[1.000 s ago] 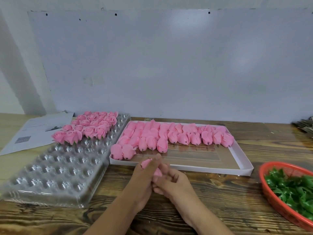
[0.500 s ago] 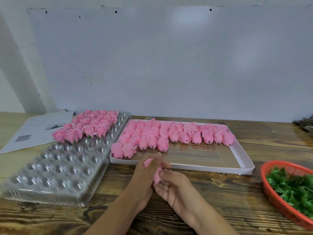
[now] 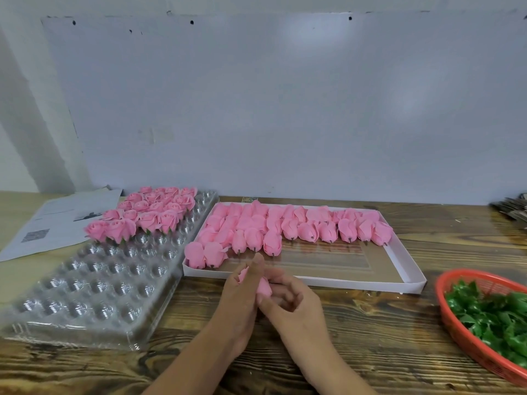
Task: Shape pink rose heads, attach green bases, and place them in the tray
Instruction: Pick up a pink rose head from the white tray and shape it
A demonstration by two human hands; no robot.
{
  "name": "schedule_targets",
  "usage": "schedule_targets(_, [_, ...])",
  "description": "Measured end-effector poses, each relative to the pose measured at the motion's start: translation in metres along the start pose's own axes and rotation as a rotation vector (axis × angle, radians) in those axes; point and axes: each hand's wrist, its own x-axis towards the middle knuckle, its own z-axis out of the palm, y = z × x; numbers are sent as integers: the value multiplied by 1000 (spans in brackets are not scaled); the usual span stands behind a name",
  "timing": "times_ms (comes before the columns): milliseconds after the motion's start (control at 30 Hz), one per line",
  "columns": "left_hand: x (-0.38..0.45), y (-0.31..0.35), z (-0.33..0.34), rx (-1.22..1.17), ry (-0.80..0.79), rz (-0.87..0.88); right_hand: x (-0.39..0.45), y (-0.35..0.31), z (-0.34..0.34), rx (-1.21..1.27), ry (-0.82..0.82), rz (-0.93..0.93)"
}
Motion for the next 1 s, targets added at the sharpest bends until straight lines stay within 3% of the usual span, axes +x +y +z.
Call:
schedule_targets(267, [0,8,-7,272,-177,142,10,-5,-18,406,3,238])
schedule_targets(433, [1,8,-15,450,-217,310,15,-6,-29,379,54,282])
schedule_targets(633, [2,5,-20,519,-199,327,17,-9,-35,252,44,348])
schedule_targets(800, [1,8,-19,422,-112,258,16,-17,-38,242,2,358])
schedule_targets(1000, [5,12,-19,199,-91,108,13,-25,-41,42,81,108])
